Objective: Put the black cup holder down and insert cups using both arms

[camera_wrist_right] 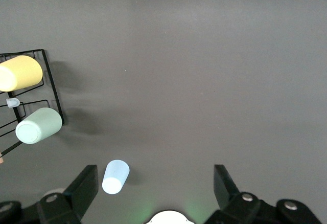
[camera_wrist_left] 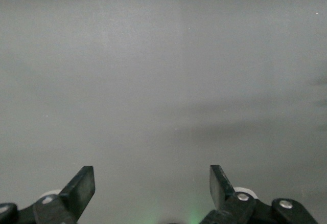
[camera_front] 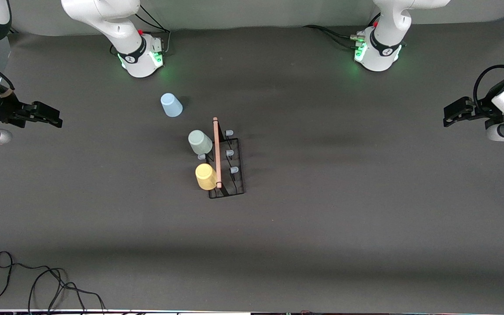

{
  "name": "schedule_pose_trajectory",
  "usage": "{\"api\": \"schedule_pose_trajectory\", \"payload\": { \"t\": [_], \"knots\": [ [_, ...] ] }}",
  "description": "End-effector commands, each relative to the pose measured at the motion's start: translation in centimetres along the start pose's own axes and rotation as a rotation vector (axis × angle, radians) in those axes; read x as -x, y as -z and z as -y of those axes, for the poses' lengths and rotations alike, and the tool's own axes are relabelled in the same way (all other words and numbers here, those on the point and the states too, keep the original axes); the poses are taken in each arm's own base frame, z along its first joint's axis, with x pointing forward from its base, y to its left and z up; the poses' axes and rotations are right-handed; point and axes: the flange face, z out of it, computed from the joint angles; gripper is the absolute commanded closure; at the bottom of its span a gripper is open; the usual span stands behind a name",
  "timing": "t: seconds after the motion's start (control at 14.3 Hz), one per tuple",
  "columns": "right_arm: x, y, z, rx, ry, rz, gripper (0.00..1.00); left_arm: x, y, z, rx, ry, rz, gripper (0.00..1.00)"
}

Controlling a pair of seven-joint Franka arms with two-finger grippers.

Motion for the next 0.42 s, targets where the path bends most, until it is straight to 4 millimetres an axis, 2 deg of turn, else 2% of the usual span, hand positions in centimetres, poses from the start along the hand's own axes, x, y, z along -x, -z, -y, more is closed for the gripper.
{"api": "schedule_pose_trajectory", "payload": {
  "t": [0.0, 0.35],
  "knots": [
    [0.68, 0.21, -0.09, 0.021, 0.019, -0.014, 0.00, -0.01, 0.74, -0.16, -0.009, 0.011, -0.016, 0.00],
    [0.72, 0.12, 0.16, 0.022, 0.011, -0.010, 0.00, 0.04, 0.85, -0.13, -0.012, 0.011, -0.014, 0.00]
  ]
}}
